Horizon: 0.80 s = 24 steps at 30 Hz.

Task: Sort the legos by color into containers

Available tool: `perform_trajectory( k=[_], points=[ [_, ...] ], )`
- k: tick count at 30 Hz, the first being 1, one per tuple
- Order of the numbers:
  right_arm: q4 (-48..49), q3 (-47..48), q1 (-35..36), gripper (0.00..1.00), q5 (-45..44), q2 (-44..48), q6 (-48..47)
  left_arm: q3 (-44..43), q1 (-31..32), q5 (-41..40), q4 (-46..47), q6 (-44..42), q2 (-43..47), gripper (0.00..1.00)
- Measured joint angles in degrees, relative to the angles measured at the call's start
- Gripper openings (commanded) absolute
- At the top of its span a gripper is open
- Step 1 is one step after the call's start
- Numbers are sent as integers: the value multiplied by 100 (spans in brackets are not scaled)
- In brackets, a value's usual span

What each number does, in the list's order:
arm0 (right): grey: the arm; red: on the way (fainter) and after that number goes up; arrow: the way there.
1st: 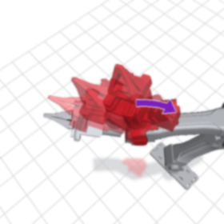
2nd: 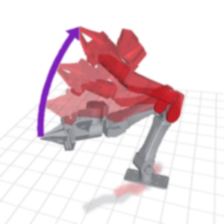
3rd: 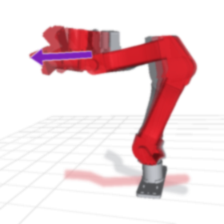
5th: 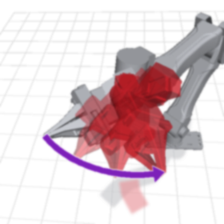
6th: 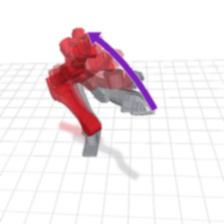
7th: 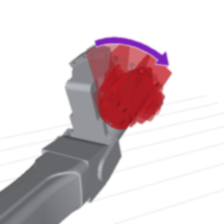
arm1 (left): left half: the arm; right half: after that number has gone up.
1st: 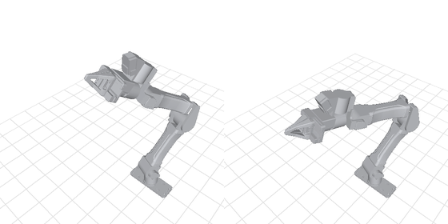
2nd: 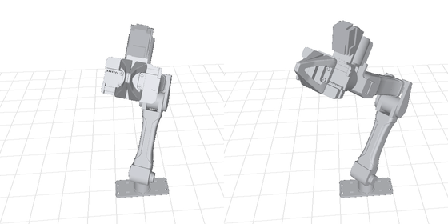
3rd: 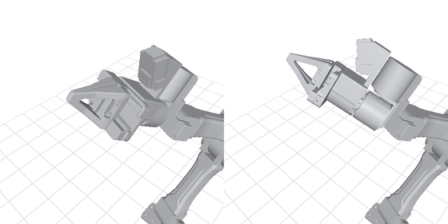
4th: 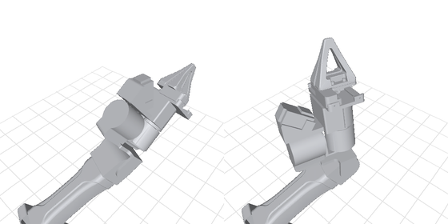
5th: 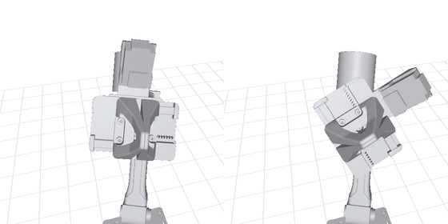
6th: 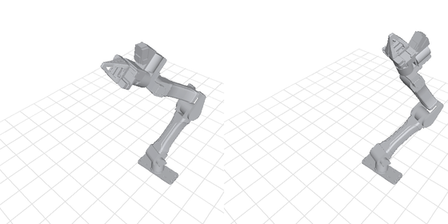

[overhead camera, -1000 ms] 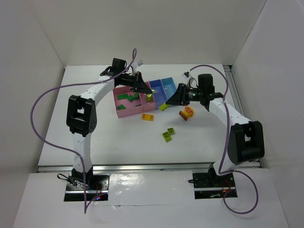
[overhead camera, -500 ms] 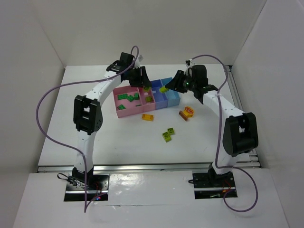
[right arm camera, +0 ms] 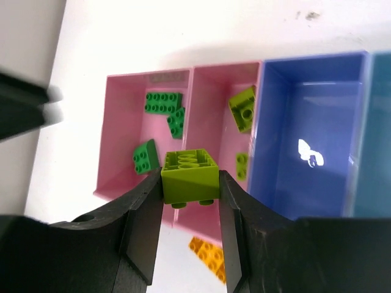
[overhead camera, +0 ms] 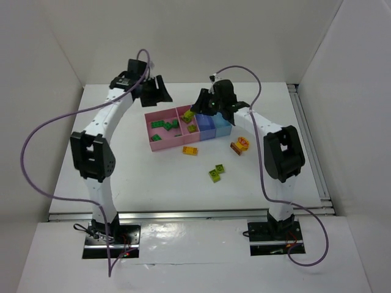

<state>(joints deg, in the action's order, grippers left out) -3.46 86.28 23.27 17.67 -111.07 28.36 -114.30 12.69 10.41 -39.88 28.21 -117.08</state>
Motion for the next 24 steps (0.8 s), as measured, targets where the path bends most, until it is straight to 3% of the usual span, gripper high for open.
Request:
perform_trajectory(
  k=[3, 5, 6, 11, 18, 23, 24],
  points=[
    [-46, 509, 175, 52, -173, -481, -59, 621, -243, -205, 55, 149, 909, 73],
    [-195, 1021, 275, 66, -345, -861, -125, 896, -374, -310, 68, 219, 1412, 73],
    [-280, 1252, 326, 68, -424, -1012, -155, 1001, -409, -332, 105, 227, 1609, 73],
    [-415, 1410, 481, 67, -802, -1097, -251, 1447, -468, -376, 210, 245, 2079, 73],
    [-382, -15, 525, 42, -1252, 203, -273, 1729, -424, -404, 164, 223, 2085, 71],
    [-367, -1600, 535, 42, -1637, 1784, -271, 1888, -96, -562, 190, 173, 2155, 71],
    [-407, -1923, 540, 54, -1718, 2087, -271, 1961, -4, -575, 186, 170, 2190, 71]
  ],
)
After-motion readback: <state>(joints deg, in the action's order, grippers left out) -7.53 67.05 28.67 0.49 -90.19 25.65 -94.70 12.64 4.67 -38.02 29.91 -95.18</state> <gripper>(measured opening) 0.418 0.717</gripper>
